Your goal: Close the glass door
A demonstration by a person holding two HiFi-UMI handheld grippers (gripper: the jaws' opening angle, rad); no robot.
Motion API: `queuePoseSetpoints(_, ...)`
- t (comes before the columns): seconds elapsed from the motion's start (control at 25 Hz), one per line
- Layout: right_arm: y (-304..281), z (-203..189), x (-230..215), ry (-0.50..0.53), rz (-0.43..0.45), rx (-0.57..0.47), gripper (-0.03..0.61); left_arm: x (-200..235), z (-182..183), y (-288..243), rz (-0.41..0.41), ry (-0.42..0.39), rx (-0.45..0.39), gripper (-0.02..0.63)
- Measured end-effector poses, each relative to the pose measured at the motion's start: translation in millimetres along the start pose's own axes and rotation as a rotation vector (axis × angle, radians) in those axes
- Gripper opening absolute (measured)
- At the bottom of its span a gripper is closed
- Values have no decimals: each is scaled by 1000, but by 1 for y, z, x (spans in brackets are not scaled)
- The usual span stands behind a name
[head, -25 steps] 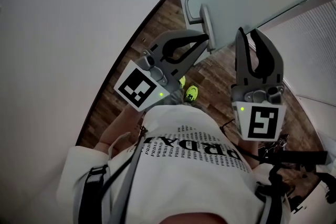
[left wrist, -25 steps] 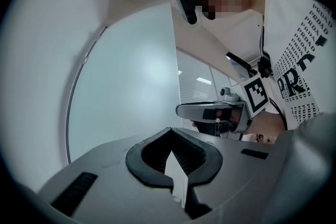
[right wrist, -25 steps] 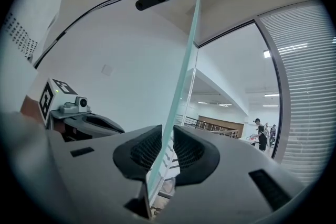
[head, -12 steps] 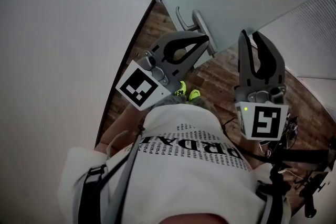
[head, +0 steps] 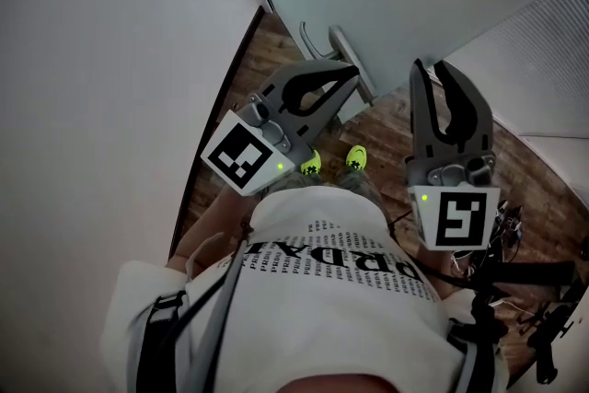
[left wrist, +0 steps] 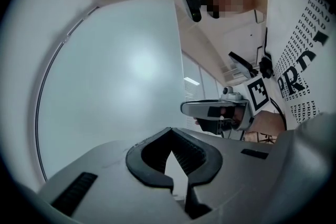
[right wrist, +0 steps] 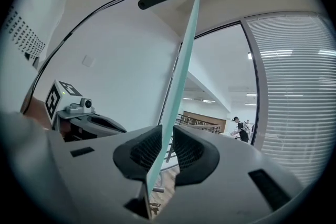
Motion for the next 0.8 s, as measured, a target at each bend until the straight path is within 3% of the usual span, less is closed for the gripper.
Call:
queuePoseSetpoints(0.52,-9,3,11,96,72,-18,43,3,-11,-14,49,24,-92,-2)
queuePoseSetpoints(0.8,0,2,1,56,69,-12,43,-3,-5,-18,24,0,-83,-2)
Point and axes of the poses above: the fingertips, and each gripper's own axes: y backward along the fingers, x to its left, z out of its top, the point moved 4 cm from there along y, backward along the fingers, and after that the axes turned 9 degrees about x, right-handed, at the moved point
